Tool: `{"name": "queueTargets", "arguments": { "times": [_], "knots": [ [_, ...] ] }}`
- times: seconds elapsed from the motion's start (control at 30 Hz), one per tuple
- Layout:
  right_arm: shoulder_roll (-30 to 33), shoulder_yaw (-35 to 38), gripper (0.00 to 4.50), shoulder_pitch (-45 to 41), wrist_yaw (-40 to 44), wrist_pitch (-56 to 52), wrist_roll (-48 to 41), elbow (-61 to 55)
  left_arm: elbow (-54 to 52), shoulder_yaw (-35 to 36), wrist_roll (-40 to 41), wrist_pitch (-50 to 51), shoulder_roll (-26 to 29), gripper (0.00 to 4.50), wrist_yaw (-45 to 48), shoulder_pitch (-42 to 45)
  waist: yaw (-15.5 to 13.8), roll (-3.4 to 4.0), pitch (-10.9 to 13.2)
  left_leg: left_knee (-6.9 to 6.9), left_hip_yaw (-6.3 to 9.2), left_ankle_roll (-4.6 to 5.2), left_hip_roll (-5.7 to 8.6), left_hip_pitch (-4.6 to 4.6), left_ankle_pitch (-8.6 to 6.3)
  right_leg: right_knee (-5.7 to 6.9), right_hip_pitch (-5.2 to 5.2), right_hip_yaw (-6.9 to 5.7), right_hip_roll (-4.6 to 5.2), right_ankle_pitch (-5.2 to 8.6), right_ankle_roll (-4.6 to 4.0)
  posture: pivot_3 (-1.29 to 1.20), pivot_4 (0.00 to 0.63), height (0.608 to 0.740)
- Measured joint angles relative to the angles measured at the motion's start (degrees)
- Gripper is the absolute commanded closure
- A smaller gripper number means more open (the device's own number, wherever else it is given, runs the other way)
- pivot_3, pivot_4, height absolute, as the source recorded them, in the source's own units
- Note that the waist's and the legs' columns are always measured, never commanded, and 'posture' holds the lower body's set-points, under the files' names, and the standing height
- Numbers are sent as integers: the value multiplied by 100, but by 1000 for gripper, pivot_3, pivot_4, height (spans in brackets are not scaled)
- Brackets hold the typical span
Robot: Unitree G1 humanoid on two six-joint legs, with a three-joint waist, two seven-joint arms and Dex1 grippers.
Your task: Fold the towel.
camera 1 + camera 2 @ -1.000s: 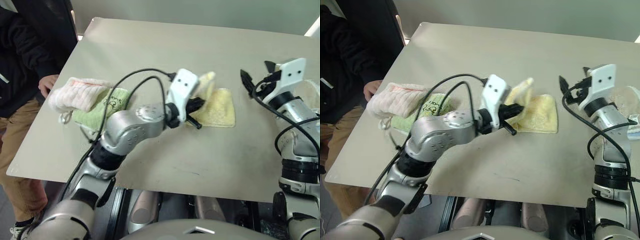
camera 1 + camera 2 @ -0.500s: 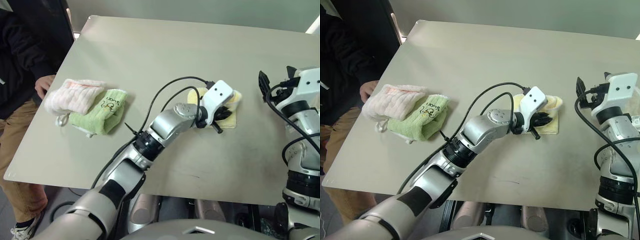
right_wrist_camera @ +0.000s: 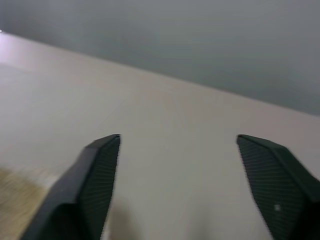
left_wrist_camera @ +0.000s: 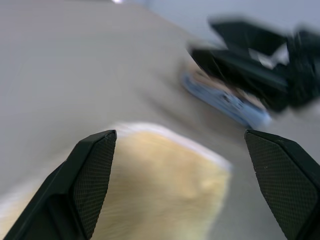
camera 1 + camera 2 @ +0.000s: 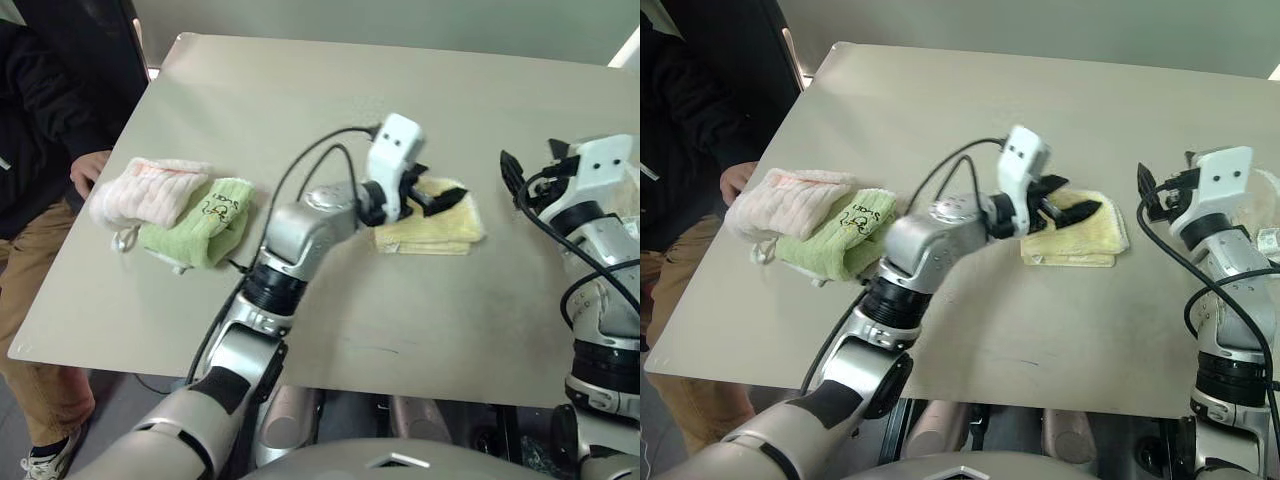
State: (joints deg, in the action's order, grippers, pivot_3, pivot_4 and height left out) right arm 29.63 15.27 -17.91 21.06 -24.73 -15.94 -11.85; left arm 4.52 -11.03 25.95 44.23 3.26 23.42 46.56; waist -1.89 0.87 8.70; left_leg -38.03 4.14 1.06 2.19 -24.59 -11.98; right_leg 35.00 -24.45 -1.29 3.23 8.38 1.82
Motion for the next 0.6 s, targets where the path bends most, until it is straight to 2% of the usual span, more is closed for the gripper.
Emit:
{"name": "queueTargets", "arguments": {
  "times": [0.07, 0.23, 0.27, 0.33, 0.37, 0.47, 0.6],
  "knots": [
    [25, -96, 2355, 15, 197, -193, -143, -121, -36, 134, -114, -51, 154, 1253, -5, -100, 1, 1, -1, -1, 0, 5, 1, -2, 4, -2, 1, 0, 0, 1, -2, 0, 150, 739],
    [18, -506, 4271, 192, 577, -658, -525, -569, -25, 105, -376, -293, 256, 3194, 58, -375, -51, 0, -1, -17, 3, 15, 6, -23, 9, -8, 0, 0, 2, 5, -8, 0, 150, 739],
    [-13, -579, 4500, 242, 601, -735, -561, -651, -25, 80, -402, -331, 258, 3556, 125, -376, -57, 0, -1, -21, 3, 16, 7, -29, 9, -10, -2, 0, 2, 5, -9, 0, 150, 739],
    [-70, -739, 4500, 288, 610, -862, -638, -731, -26, -25, -499, -405, 258, 4311, 249, -376, -58, 0, -1, -25, 2, 17, 8, -31, 9, -10, -2, 1, 4, 2, -12, 0, 150, 739],
    [-99, -788, 4500, 301, 610, -939, -649, -750, -25, -105, -536, -431, 255, 4436, 289, -377, -59, 0, -1, -25, 2, 18, 8, -32, 11, -10, -3, 2, 4, 0, -14, 0, 150, 739],
    [-63, -1072, 4500, 468, 605, -1192, -564, -690, 110, -322, -691, -609, 186, 4436, 447, -390, -66, -2, -2, -26, 3, 16, 7, -28, 14, -7, 0, 2, 4, -4, -21, 0, 150, 739],
    [-333, -1462, 4500, 732, 519, -1234, -310, -181, 1142, -968, -1397, -1030, 93, 4436, 530, -385, -64, 0, -4, -25, 0, 8, 5, -19, 18, -5, 0, 4, 5, -19, -36, 0, 150, 739]
  ]
}}
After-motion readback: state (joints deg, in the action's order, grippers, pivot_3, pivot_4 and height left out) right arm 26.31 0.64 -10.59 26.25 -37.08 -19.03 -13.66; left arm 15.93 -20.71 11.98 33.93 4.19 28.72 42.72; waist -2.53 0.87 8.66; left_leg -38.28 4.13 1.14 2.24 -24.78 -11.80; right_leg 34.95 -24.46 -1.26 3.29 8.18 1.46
